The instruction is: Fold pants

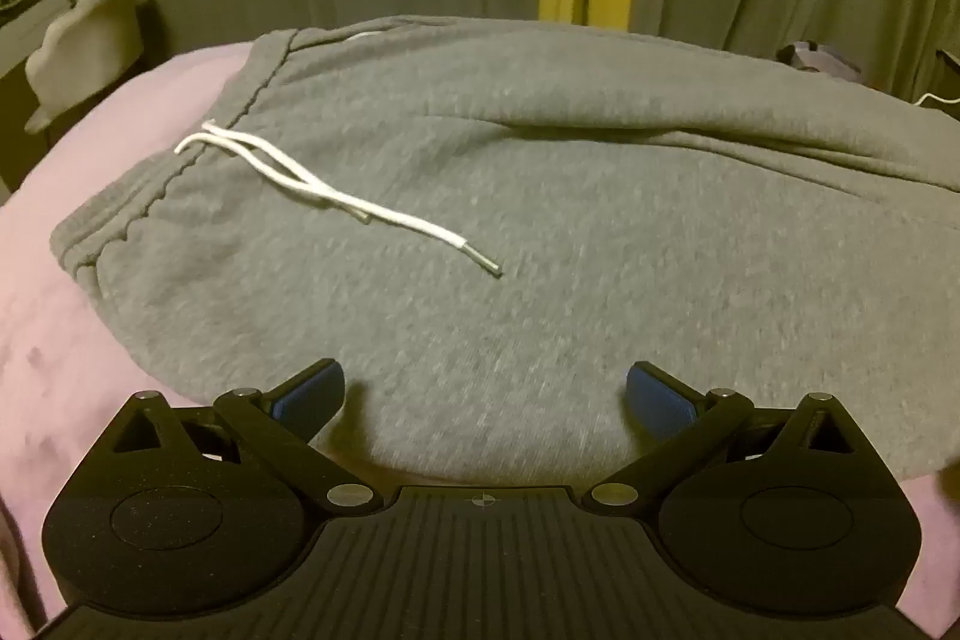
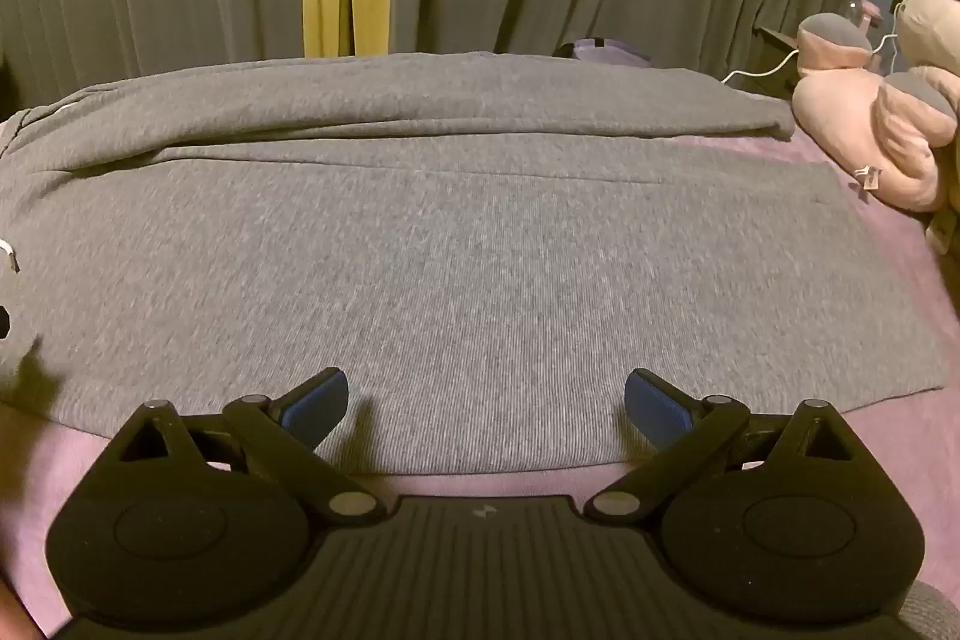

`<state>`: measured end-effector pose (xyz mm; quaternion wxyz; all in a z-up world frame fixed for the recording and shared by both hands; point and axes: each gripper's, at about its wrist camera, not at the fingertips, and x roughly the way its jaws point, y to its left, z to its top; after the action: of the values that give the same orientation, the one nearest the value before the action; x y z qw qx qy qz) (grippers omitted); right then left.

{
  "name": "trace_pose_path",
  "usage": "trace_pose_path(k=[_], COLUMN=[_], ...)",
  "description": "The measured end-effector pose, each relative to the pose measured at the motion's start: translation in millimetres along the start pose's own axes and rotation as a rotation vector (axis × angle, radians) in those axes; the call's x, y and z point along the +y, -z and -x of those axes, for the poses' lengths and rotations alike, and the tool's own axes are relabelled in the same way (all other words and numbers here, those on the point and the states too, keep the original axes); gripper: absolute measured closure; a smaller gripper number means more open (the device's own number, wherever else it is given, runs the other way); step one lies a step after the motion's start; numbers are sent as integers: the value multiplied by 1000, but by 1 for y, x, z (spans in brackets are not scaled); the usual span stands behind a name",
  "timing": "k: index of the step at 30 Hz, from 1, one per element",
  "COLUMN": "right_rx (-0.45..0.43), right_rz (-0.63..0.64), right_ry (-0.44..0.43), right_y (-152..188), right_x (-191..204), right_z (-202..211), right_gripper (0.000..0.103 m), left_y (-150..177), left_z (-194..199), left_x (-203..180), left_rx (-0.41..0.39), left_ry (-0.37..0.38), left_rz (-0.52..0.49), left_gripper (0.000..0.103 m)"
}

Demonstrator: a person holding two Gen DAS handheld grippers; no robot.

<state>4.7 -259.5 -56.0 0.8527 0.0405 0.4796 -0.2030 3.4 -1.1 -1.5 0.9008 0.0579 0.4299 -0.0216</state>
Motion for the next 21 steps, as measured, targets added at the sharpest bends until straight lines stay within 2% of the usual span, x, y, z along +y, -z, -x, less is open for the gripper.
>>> trace_pose_path(k=[2,3,21], right_rx=[3,2,7], right_rz=[2,2,5], right_ry=[2,2,5], right_y=[0,0,1], right_x=[0,0,0], right_z=[0,0,-2], right_gripper=[4,4,4], left_y=[-2,2,5], left_z=[-2,2,1], left_x=[4,2,-3], left_rx=[-2,-19,-18], left_ry=[24,22,26], left_rz=[18,9,6], left_gripper=[0,0,0])
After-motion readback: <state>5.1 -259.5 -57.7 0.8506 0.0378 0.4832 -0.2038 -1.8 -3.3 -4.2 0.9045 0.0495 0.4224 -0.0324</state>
